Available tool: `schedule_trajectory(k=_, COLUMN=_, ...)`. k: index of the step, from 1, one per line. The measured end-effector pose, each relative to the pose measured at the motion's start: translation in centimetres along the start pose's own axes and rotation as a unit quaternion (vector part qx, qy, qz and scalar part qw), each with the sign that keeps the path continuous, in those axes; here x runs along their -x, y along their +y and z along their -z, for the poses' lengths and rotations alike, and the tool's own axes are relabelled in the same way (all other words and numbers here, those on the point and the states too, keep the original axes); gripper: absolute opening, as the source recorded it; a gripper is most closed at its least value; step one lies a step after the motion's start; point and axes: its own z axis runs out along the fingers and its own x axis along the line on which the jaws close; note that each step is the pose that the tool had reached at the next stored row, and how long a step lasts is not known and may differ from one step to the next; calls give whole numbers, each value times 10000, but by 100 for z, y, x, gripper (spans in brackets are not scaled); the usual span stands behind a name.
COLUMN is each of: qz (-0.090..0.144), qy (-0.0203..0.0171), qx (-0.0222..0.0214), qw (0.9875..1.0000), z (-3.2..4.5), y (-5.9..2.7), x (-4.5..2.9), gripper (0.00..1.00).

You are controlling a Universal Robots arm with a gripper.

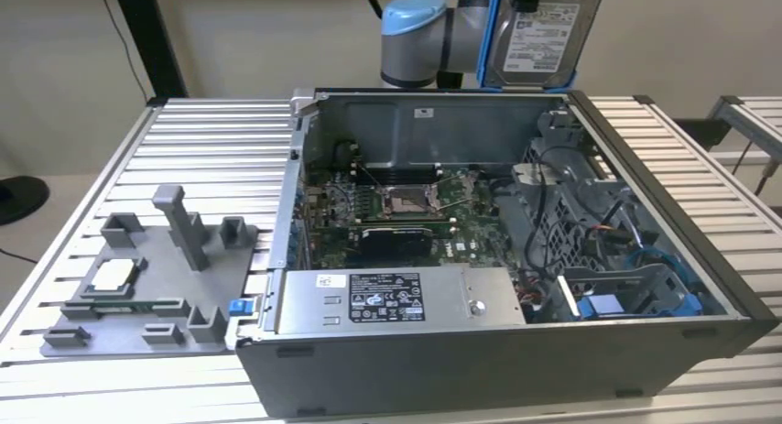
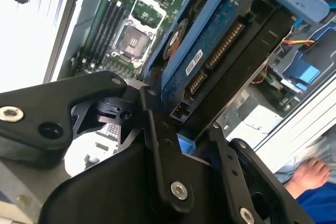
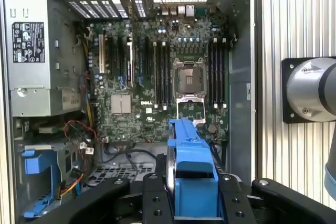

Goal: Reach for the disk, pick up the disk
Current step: 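Pick up the disk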

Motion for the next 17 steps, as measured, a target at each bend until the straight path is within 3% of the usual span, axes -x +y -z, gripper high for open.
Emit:
schedule_trajectory(k=8, qz=0, qy=0, qx=0, qw=10000, z=4, y=-130, x=7, gripper=0)
schedule_trajectory(k=17, qz=0, qy=0, qx=0, qw=10000, z=4, y=-134, x=7, gripper=0)
